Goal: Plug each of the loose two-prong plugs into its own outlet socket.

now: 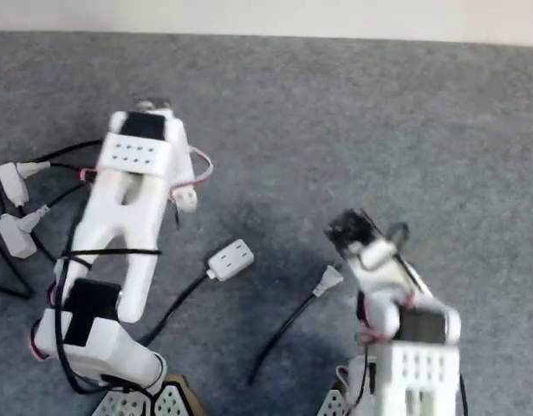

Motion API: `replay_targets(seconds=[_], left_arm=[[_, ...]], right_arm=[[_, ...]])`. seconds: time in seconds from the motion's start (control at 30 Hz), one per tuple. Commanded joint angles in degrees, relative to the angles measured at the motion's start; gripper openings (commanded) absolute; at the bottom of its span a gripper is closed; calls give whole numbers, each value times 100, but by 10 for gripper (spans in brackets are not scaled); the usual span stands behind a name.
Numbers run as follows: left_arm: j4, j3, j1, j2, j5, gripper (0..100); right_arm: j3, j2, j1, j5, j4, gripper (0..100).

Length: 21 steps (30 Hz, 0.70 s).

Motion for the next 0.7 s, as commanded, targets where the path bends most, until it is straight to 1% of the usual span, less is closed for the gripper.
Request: replay_targets(seconds=[0.0, 0.1, 0.2, 0.27, 0.37, 0.47, 0.5, 0.57, 0.6, 0.67], left_arm=[[-237, 277, -330, -286, -123, 147], [-651, 453, -822, -286, -44, 147], [-967, 514, -1200, -268, 299, 147], [-1020, 523, -1279, -251, 308, 147], [-1011, 523, -1297, -268, 308, 147], [-1037, 523, -1297, -268, 308, 147], [-1046, 514, -1297, -268, 308, 147], [-1046, 514, -1262, -268, 308, 147], [-1046, 514, -1262, -251, 308, 147], [-1055, 514, -1297, -224, 308, 147]], right_arm=[[-1974, 2018, -646, -79, 716, 207], [-2756, 2853, -787, -1037, 980, 207], [-2870, 3108, -971, -1688, 1077, 207], [-2835, 3108, -1174, -1846, 1103, 207], [-2642, 3099, -1534, -1705, 1051, 207], [-2299, 3099, -1851, -668, 664, 207], [-2193, 3090, -1921, -193, 453, 207], [-1974, 2976, -1991, 1116, 189, 202], [-1877, 2879, -2009, 1565, 136, 201], [-1648, 2615, -2141, 2145, 92, 197]])
